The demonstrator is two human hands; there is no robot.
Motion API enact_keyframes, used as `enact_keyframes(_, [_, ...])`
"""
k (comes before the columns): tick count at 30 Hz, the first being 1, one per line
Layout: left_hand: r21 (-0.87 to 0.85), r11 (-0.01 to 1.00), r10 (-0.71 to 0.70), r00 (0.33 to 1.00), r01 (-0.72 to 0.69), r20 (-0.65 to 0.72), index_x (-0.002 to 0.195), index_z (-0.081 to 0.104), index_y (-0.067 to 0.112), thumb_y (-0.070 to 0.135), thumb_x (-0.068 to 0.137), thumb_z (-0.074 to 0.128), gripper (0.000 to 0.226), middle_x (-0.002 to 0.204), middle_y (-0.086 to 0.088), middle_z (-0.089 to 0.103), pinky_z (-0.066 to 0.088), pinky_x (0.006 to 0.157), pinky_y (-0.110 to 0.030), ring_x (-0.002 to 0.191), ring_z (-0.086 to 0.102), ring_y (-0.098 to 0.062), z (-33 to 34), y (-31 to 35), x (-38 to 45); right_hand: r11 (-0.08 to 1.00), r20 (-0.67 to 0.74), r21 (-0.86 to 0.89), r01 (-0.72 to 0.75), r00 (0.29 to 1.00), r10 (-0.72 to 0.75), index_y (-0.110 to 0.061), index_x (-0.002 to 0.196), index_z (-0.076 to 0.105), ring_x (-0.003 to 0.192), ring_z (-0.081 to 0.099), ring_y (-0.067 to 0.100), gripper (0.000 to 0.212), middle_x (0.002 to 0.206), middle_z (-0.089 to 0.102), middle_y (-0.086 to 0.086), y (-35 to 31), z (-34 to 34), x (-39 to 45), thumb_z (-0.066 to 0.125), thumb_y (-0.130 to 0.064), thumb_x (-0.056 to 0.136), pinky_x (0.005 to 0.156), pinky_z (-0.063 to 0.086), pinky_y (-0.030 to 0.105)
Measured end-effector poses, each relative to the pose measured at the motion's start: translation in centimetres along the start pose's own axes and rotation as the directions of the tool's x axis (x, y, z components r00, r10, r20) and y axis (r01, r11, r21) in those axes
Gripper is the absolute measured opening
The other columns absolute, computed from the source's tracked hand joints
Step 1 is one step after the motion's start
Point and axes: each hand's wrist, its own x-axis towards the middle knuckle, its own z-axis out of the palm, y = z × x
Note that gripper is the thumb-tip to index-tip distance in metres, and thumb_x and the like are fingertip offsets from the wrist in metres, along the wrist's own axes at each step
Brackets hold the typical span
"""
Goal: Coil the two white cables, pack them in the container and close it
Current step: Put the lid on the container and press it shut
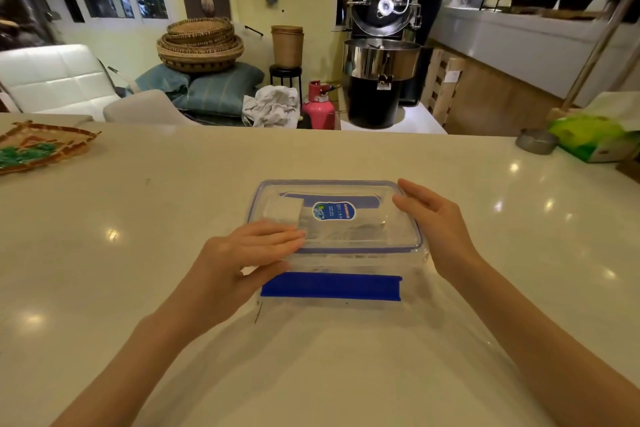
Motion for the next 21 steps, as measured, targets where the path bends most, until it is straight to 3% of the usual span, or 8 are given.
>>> enact_keyframes(3, [-0.023,1.0,0.01,0.999,-0.01,-0.034,0.118,0.055,0.013,0.05,0.087,0.044,0.05,0.115,0.016,0.061,0.041,0.094,-0.007,0.115,0.046,0.016,0.1,0.1,-0.1,1.0,0.01,-0.023,0.005,1.0,-0.005,-0.022,0.121,0.055,0.073,0.068,0.002,0.036,0.096,0.063,-0.015,-0.1,-0.1,-0.1,0.059,-0.021,0.085,0.056,0.056,0.017])
enact_keyframes(7, [-0.05,0.999,-0.019,0.999,0.017,-0.039,0.117,0.058,0.027,0.052,0.082,0.05,0.044,0.111,0.045,0.053,0.042,0.093,-0.007,0.111,0.052,0.012,0.0,-0.1,-0.2,0.995,0.036,-0.097,0.027,0.999,-0.023,-0.024,0.124,0.052,0.077,0.065,0.003,0.038,0.095,0.06,-0.019,0.1,-0.4,-0.3,0.057,-0.024,0.086,0.055,0.055,0.015])
enact_keyframes(9, [-0.046,0.998,-0.033,0.999,0.031,-0.034,0.116,0.058,0.029,0.048,0.079,0.054,0.041,0.112,0.04,0.056,0.045,0.091,-0.009,0.11,0.054,0.008,0.2,-0.2,-0.3,0.993,0.046,-0.11,0.035,0.999,-0.03,-0.026,0.124,0.05,0.076,0.064,0.001,0.038,0.096,0.059,-0.02,0.1,-0.4,-0.7,0.057,-0.025,0.086,0.054,0.054,0.014])
enact_keyframes(11, [-0.006,1.0,-0.023,0.999,0.023,-0.028,0.116,0.058,0.028,0.05,0.081,0.051,0.042,0.117,0.021,0.06,0.045,0.092,-0.011,0.112,0.053,0.004,0.5,-0.2,-0.4,0.992,0.051,-0.126,0.031,0.998,-0.025,-0.025,0.124,0.05,0.078,0.064,0.002,0.038,0.106,0.061,-0.014,0.0,-0.3,-0.8,0.056,-0.026,0.087,0.057,0.055,0.015])
enact_keyframes(13, [0.046,0.999,-0.018,1.0,0.018,-0.011,0.117,0.057,0.027,0.053,0.084,0.045,0.044,0.121,0.011,0.059,0.042,0.096,-0.013,0.116,0.05,0.0,0.8,-0.2,-0.4,0.971,0.04,-0.236,0.04,0.999,-0.032,-0.025,0.126,0.049,0.091,0.062,0.006,0.04,0.125,0.058,-0.003,-0.2,-0.2,-0.6,0.055,-0.029,0.087,0.07,0.055,0.023])
enact_keyframes(15, [0.074,0.997,-0.024,1.0,0.025,-0.007,0.119,0.054,0.028,0.054,0.084,0.044,0.045,0.123,0.011,0.056,0.039,0.099,-0.015,0.118,0.048,0.0,0.9,-0.1,-0.5,0.895,0.013,-0.414,0.162,0.985,-0.172,-0.028,0.126,0.048,0.108,0.049,0.006,0.04,0.136,0.049,-0.004,-0.4,-0.4,-0.7,0.053,-0.032,0.087,0.086,0.048,0.028])
enact_keyframes(18, [0.109,0.994,-0.023,1.0,0.023,-0.004,0.12,0.052,0.03,0.06,0.079,0.048,0.051,0.123,0.012,0.056,0.038,0.1,-0.016,0.117,0.047,0.001,0.9,0.2,-0.5,0.675,0.181,-0.501,0.542,0.828,-0.531,-0.032,0.119,0.051,0.12,0.04,-0.001,0.03,0.13,0.046,-0.015,-1.1,-0.3,-2.6,0.048,-0.038,0.089,0.1,0.037,0.021])
enact_keyframes(21, [0.249,0.968,0.017,1.0,-0.022,0.023,0.123,0.051,0.024,0.059,0.071,0.057,0.063,0.123,0.004,0.059,0.039,0.097,-0.019,0.114,0.048,-0.006,1.1,0.6,-0.5,0.342,0.505,-0.516,0.785,0.602,-0.619,-0.019,0.12,0.057,0.123,0.045,0.008,0.039,0.13,0.055,-0.002,-0.2,0.0,-4.6,0.044,-0.042,0.09,0.106,0.034,0.026])
